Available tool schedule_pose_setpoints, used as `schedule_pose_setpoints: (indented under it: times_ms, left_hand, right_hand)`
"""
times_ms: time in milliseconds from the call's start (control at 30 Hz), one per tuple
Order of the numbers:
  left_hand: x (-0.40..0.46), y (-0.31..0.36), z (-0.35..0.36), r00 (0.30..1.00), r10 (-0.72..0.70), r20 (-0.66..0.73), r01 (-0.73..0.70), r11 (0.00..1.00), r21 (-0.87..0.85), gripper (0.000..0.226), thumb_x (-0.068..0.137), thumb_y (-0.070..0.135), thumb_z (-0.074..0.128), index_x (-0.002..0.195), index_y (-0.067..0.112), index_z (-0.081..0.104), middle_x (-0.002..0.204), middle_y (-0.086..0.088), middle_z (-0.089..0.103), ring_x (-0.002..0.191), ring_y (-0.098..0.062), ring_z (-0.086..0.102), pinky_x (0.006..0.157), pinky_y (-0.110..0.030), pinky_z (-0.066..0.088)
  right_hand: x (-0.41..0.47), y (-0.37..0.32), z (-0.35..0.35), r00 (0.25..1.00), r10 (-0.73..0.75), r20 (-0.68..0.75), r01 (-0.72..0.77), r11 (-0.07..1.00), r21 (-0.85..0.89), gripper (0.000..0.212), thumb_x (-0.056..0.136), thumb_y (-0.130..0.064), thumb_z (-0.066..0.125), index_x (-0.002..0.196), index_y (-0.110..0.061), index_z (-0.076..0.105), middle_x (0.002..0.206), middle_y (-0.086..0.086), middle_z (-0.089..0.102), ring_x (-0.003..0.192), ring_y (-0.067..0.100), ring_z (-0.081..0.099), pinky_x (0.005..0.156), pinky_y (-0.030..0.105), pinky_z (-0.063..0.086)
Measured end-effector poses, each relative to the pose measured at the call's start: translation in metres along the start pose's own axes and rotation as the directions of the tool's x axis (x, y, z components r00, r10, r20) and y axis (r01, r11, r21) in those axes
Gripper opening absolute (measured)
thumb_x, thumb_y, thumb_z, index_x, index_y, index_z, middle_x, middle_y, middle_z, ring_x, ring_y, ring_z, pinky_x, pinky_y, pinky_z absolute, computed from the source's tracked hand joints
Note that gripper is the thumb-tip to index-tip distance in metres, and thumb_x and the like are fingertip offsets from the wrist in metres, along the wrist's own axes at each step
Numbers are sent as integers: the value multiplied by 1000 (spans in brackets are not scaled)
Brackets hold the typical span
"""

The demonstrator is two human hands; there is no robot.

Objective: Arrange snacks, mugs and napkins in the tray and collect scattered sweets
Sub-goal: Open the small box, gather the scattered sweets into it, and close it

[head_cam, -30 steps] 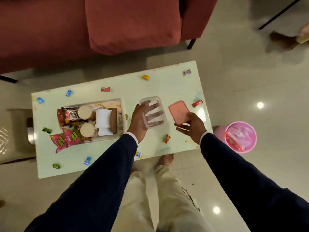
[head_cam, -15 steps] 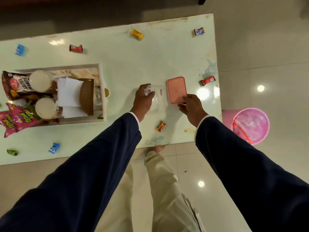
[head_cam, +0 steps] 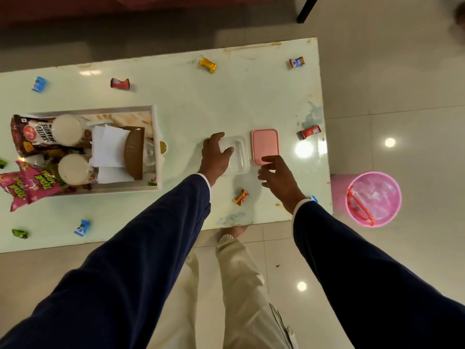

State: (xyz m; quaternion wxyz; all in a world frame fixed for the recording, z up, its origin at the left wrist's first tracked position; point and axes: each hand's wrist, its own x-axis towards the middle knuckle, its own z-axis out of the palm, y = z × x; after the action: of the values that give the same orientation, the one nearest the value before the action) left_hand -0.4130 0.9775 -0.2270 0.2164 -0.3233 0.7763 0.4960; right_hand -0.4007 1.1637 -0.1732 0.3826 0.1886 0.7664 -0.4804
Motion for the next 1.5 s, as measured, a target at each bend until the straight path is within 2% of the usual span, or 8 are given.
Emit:
schedule_pose_setpoints:
  times_ms: [100,200,367,533,700,1167,1333,1500]
  left_hand:
    - [-16,1,-19,997,75,-1,-74,987,142,57,98,15,63,151,15,42,153,-11,39,140,-31,38,115,-44,38]
    - [-54,4,-55,964,265,35,-255,869,425,50,96,15,61,145,16,49,149,-8,44,136,-32,42,107,-45,39]
    - [-136,8,-136,947,296,126,-313,755,576,47,94,15,58,141,21,52,153,-2,41,141,-27,38,112,-46,36]
    - [-196,-12,-237,964,266,13,-223,778,587,40,94,17,57,135,20,55,149,-3,44,137,-28,42,106,-45,36]
    - [-236,-61,-337,972,198,-127,-97,829,550,39,96,17,57,135,18,55,146,-4,46,134,-28,44,105,-44,39]
    - [-213,-301,-567,986,-65,-151,117,923,367,33,96,18,58,128,24,57,137,-3,50,126,-29,50,103,-44,40]
    - [-176,-360,-577,991,-116,-72,135,903,408,40,95,15,59,134,24,52,143,-3,47,127,-29,50,104,-45,43]
    - [-132,-408,-551,999,-27,-38,40,905,424,54,88,4,61,137,25,49,141,-4,46,122,-28,52,98,-44,45]
  right_hand:
    - [-3,-13,5,997,-72,-9,70,990,-124,40,98,-17,57,136,-17,47,127,4,60,109,23,63,88,33,56]
    - [-26,-38,9,987,-155,44,161,944,-287,42,96,-15,57,136,-20,46,131,5,54,100,16,60,76,19,46]
    - [-94,-96,27,918,-322,232,396,727,-561,50,95,-13,59,142,-11,44,138,14,48,123,34,51,104,46,44]
    - [-139,-164,84,822,-350,450,568,437,-698,53,93,-16,60,143,-12,43,138,14,47,123,39,48,101,49,44]
    - [-168,-219,174,744,-349,569,662,273,-698,53,94,-18,57,144,-14,41,142,13,44,124,38,47,100,50,44]
    - [-166,-268,510,712,-304,632,699,228,-678,48,94,-9,59,140,-2,48,143,22,48,135,38,43,112,43,34]
    - [-135,-276,602,736,-274,619,675,232,-700,42,94,-11,57,135,-9,50,132,15,51,117,32,55,100,43,45]
    - [-65,-267,665,763,-270,587,640,186,-746,49,91,-10,58,138,-8,44,134,17,46,122,35,53,101,45,45]
